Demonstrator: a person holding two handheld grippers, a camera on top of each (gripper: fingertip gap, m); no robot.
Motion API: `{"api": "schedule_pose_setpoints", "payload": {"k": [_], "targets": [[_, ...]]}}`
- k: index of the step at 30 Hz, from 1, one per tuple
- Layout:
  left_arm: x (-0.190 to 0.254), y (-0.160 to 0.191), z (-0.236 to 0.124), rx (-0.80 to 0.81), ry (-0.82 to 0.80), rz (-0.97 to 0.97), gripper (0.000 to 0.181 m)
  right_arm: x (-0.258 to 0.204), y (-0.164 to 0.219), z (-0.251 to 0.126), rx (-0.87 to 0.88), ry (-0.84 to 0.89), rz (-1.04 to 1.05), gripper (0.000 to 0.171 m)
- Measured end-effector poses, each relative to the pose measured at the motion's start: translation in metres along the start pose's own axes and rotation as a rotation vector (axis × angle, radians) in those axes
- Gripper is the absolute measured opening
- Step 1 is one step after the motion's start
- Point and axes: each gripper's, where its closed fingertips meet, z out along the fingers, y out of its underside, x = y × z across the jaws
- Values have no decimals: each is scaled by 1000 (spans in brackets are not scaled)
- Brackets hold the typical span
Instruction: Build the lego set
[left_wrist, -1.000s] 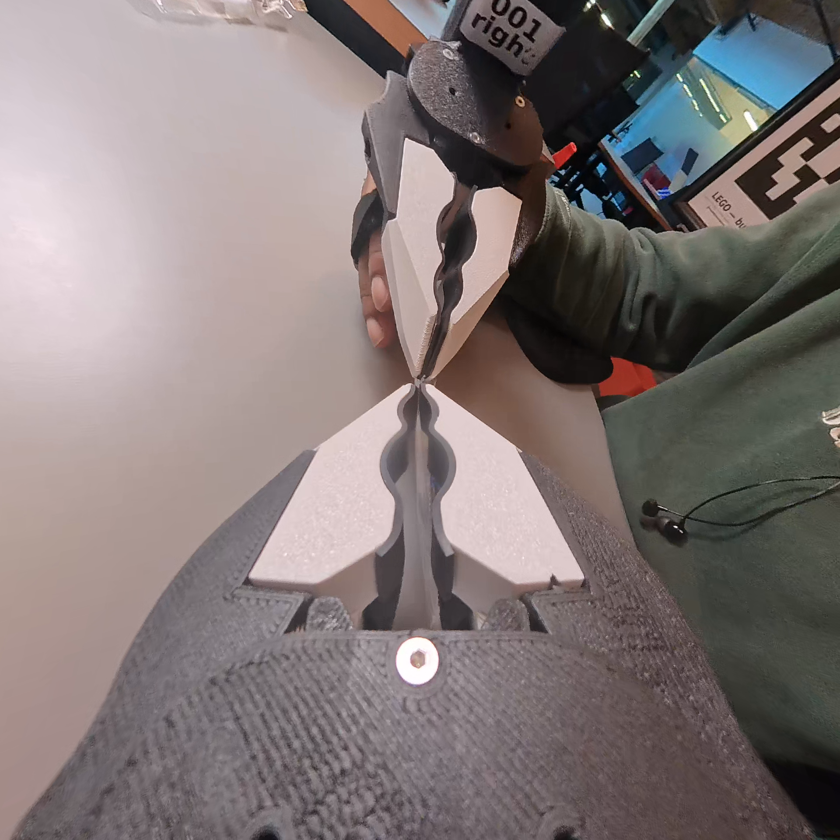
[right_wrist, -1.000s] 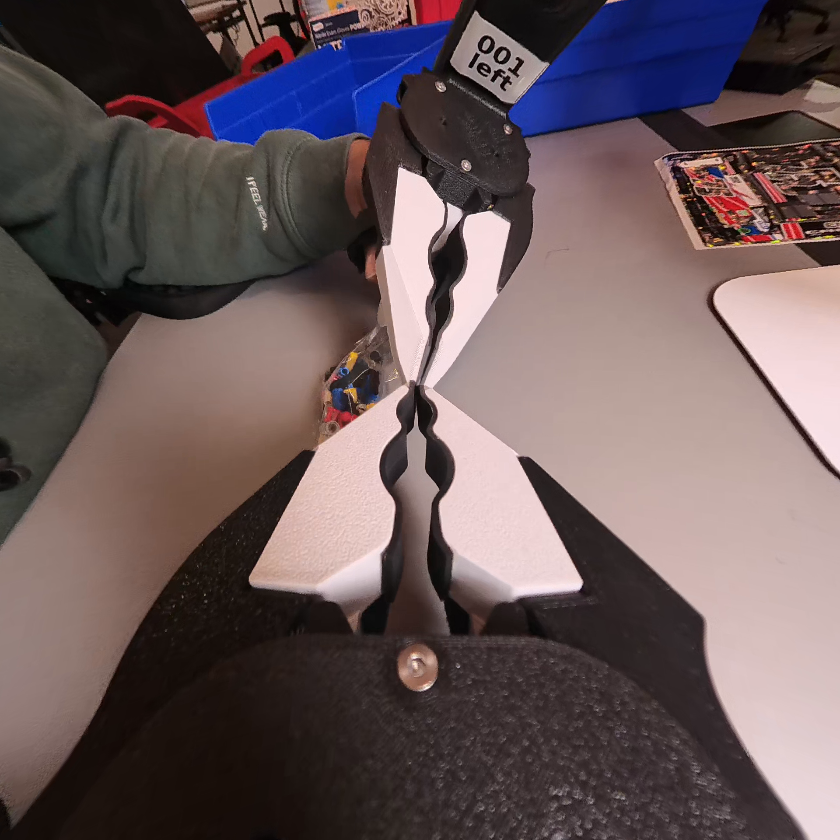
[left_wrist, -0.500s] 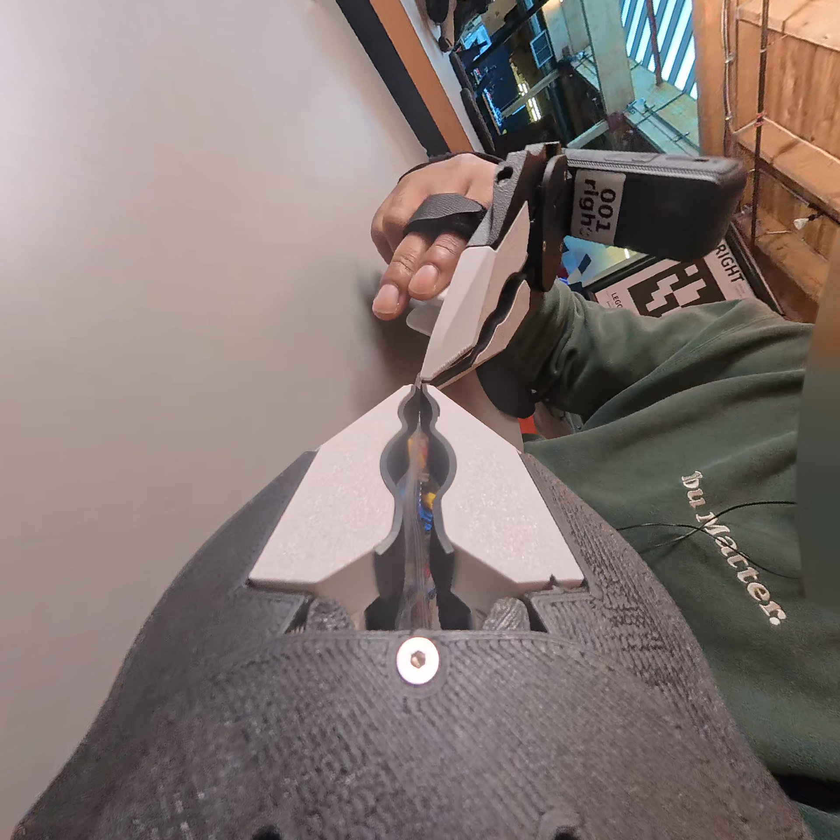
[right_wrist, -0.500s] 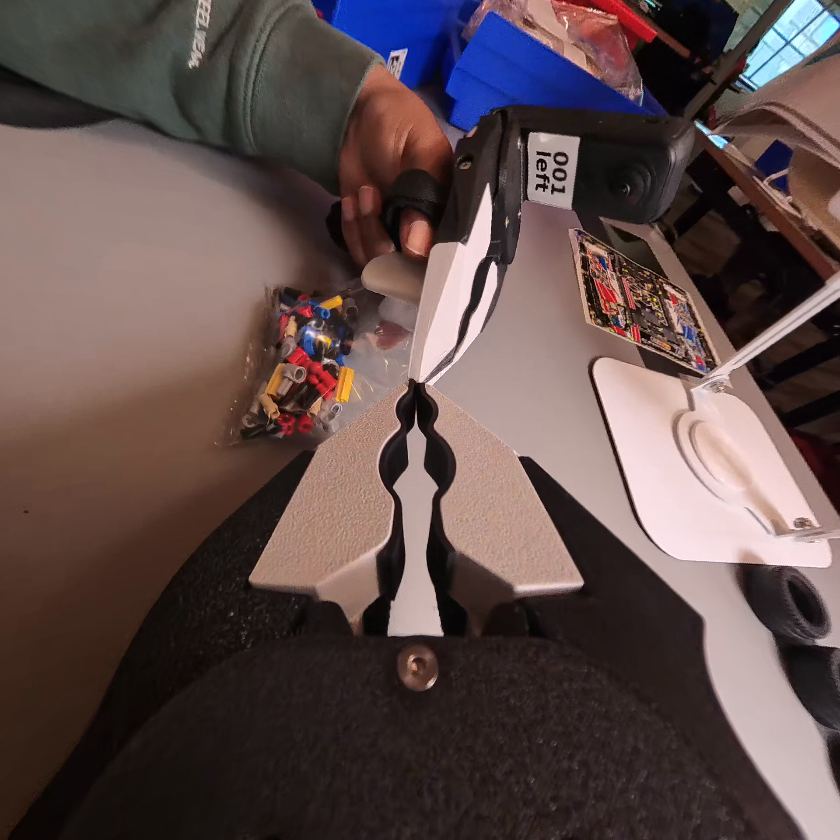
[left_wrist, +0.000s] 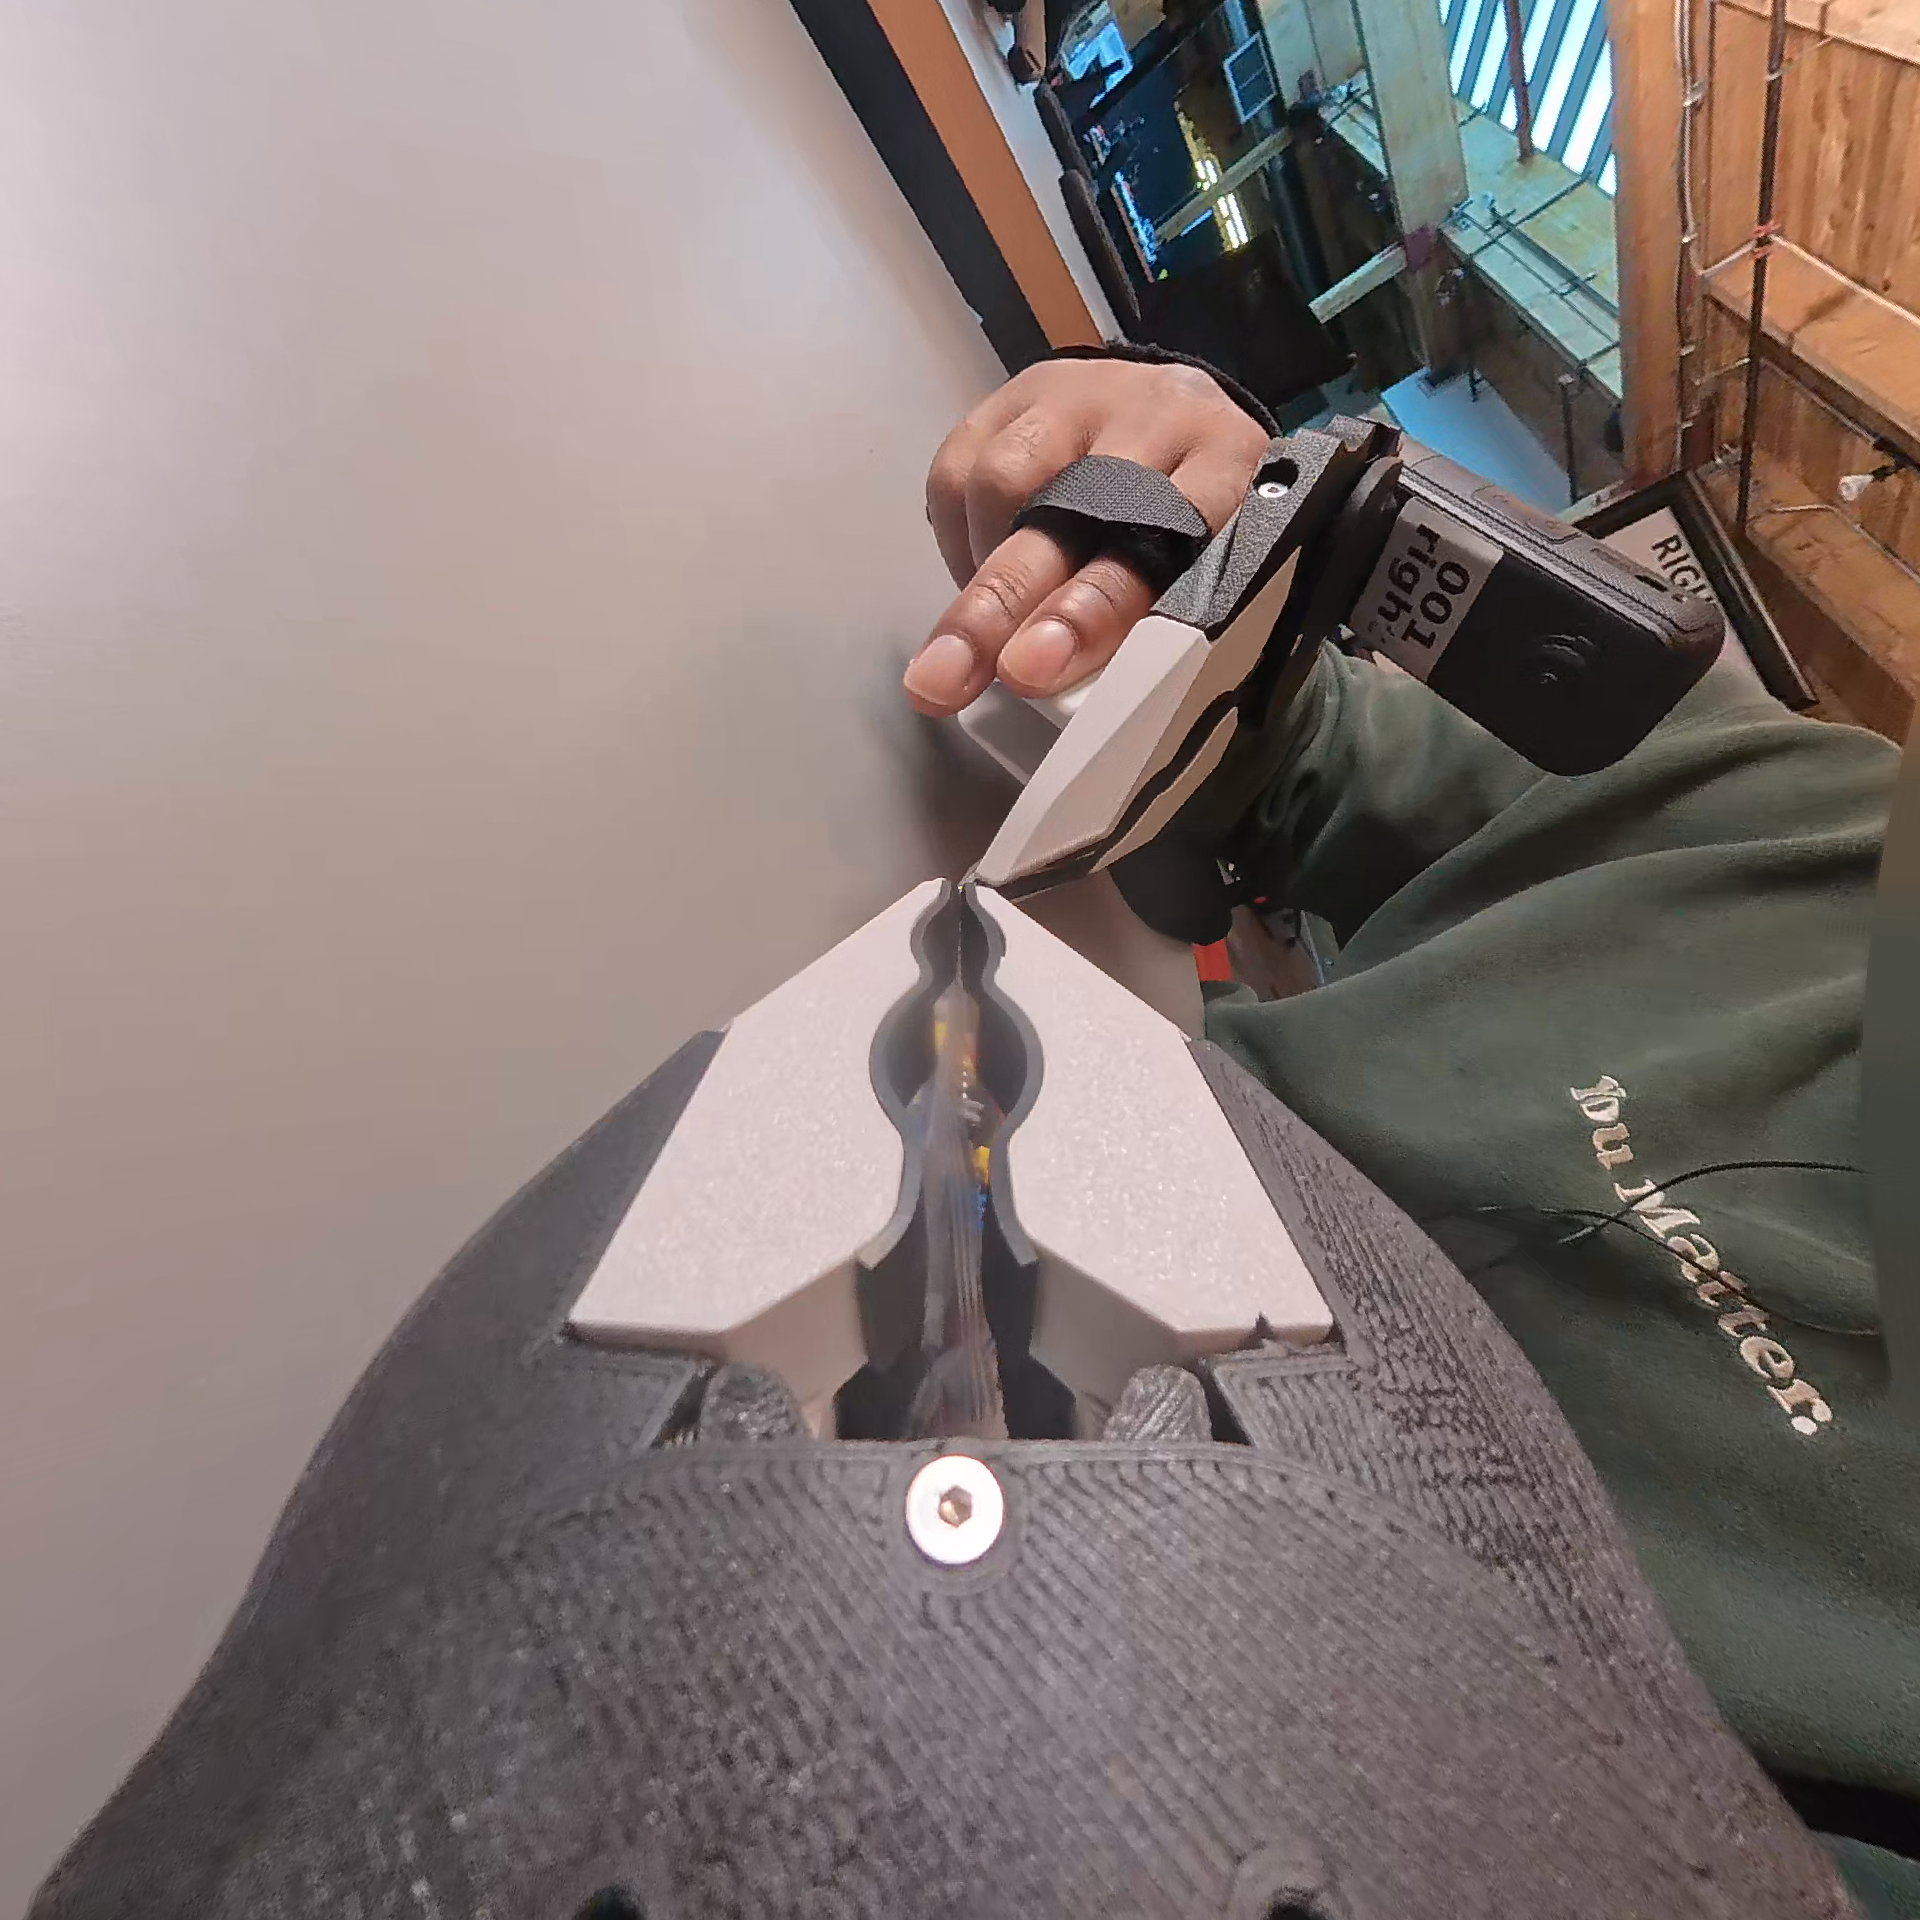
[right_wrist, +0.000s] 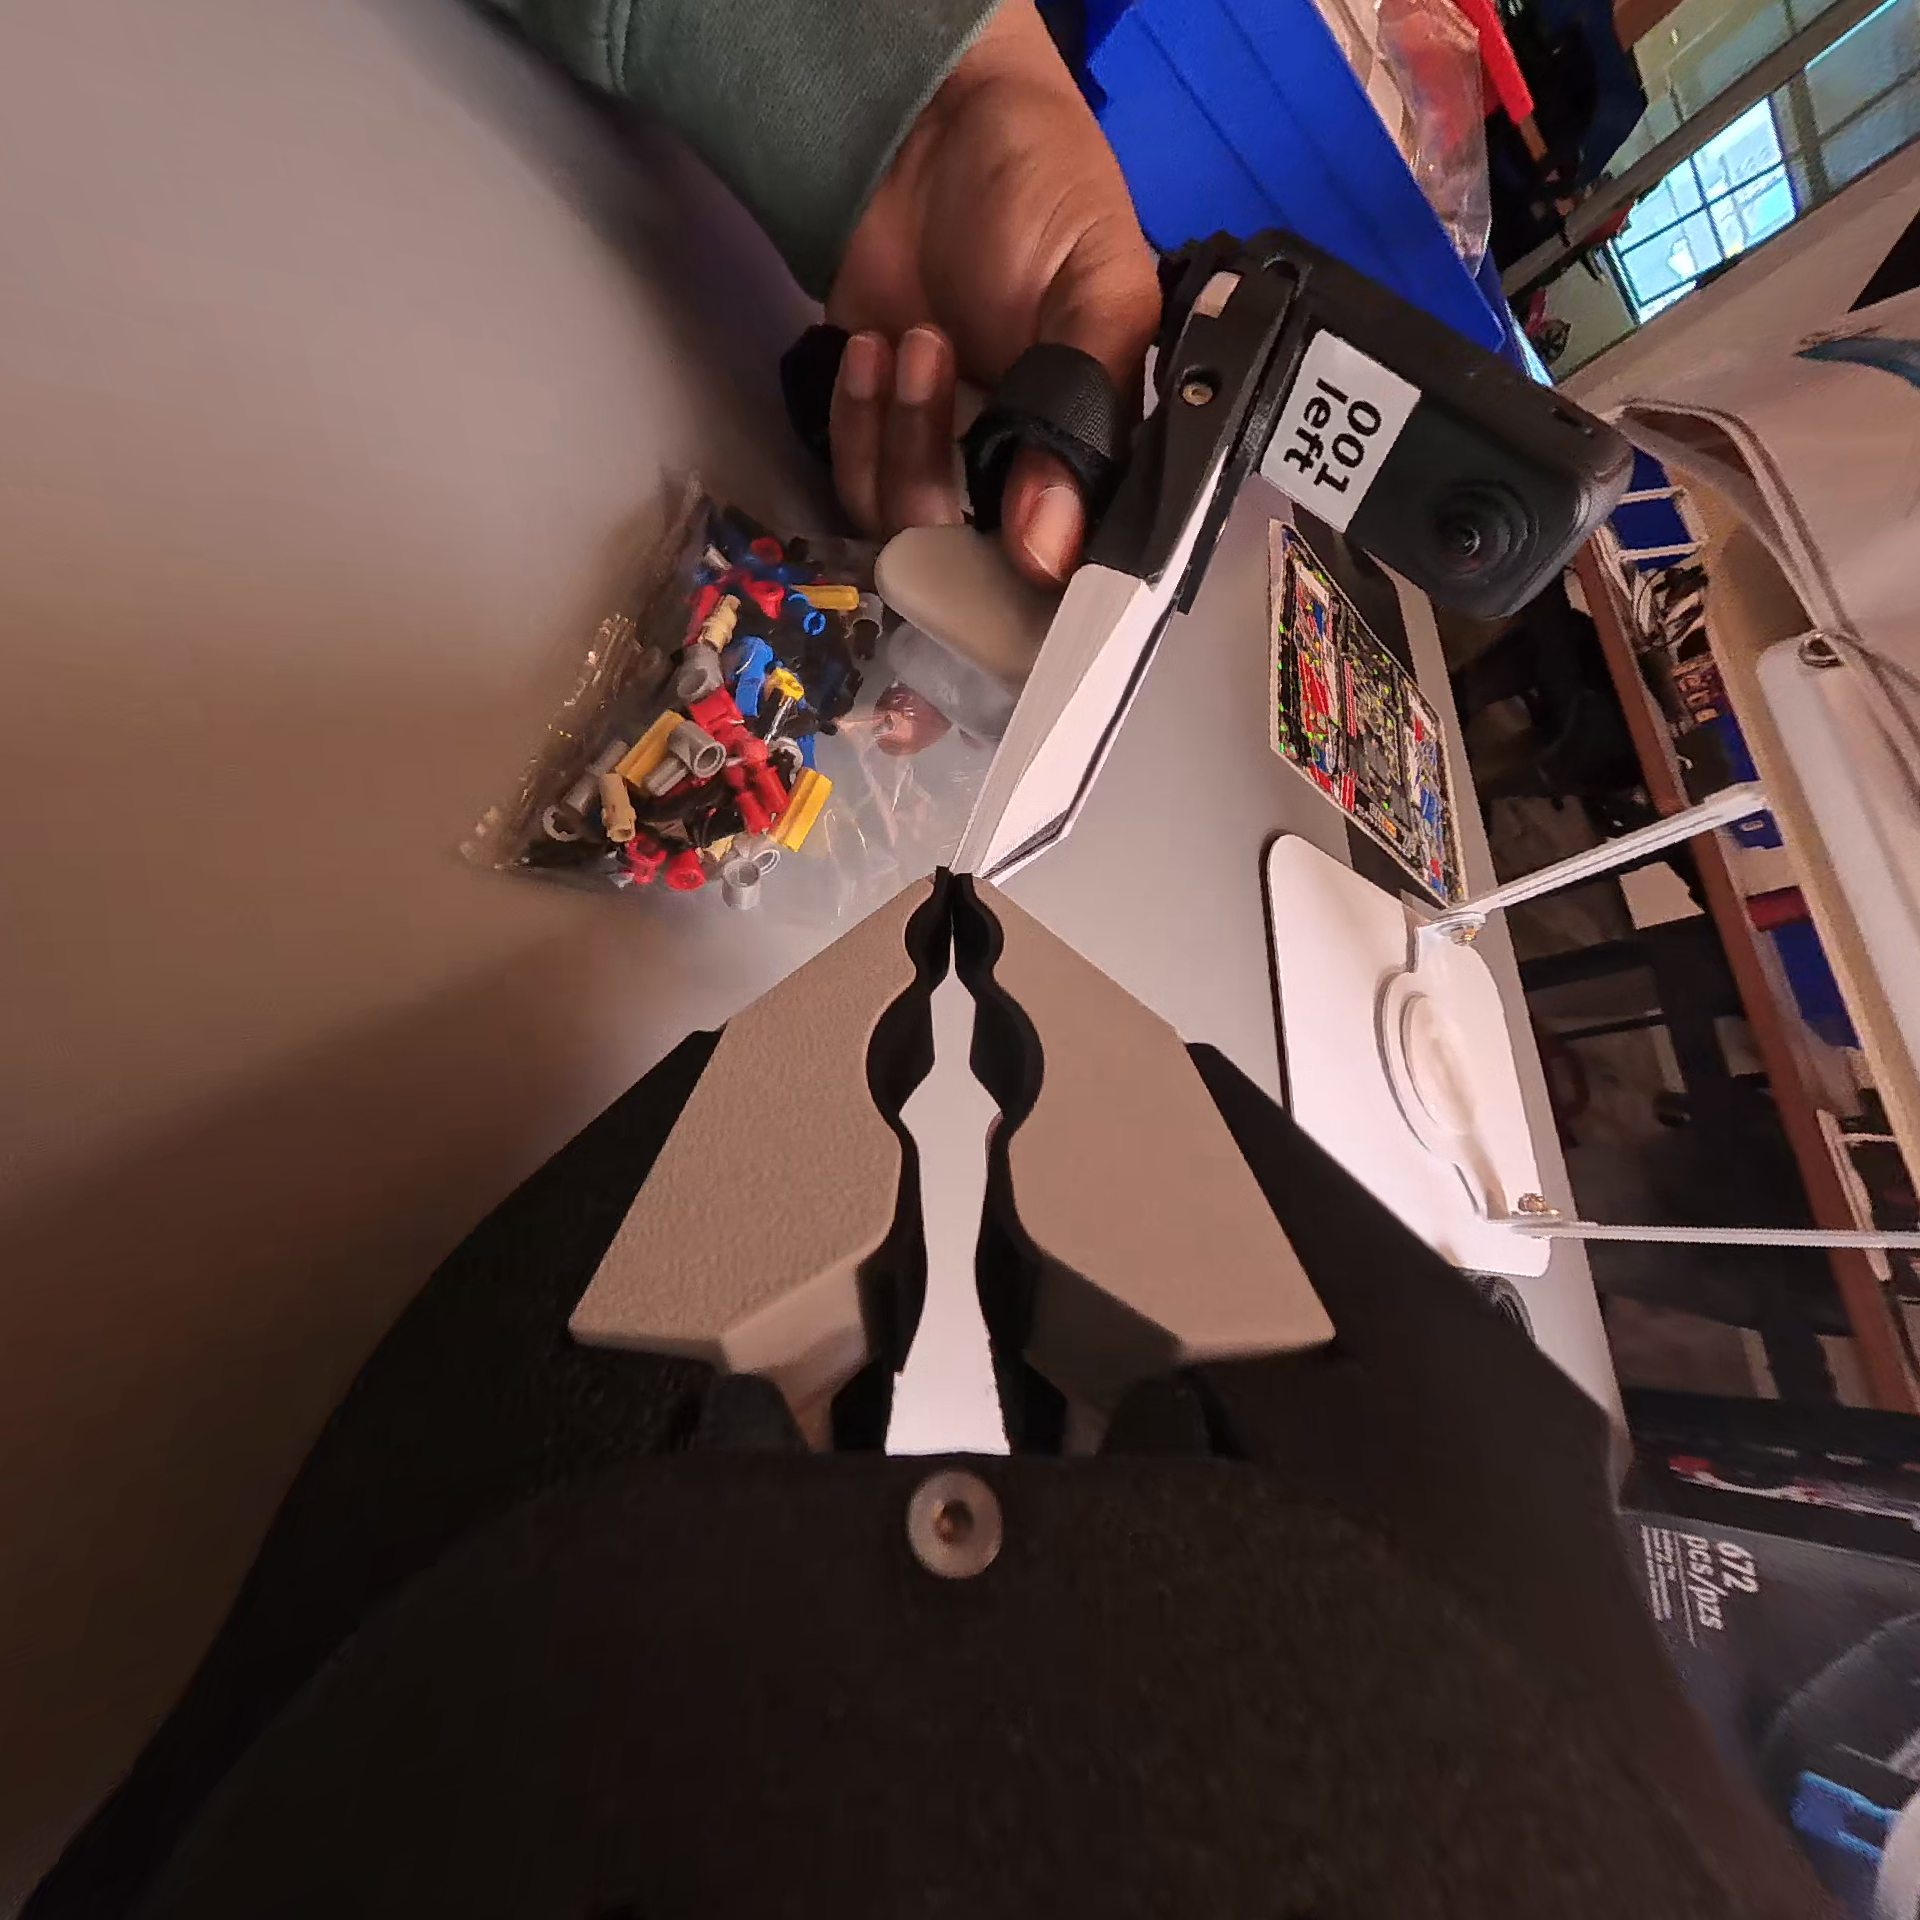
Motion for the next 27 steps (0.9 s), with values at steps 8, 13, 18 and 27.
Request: {"api": "schedule_pose_setpoints", "payload": {"k": [8, 13, 18, 27], "targets": [[20, 1, -2, -20, 7, 181, 4, 8, -11, -18, 266, -180, 553, 0], [17, -3, -14, -9, -54, 255, 16, 8, -5, -21, 303, -271, 723, 0], [15, -3, -4, -25, -65, 277, 18, 6, 2, -16, 264, -374, 938, 0], [11, -4, 8, -40, -124, 318, 3, 3, -1, -14, 270, -414, 1023, 0]]}}
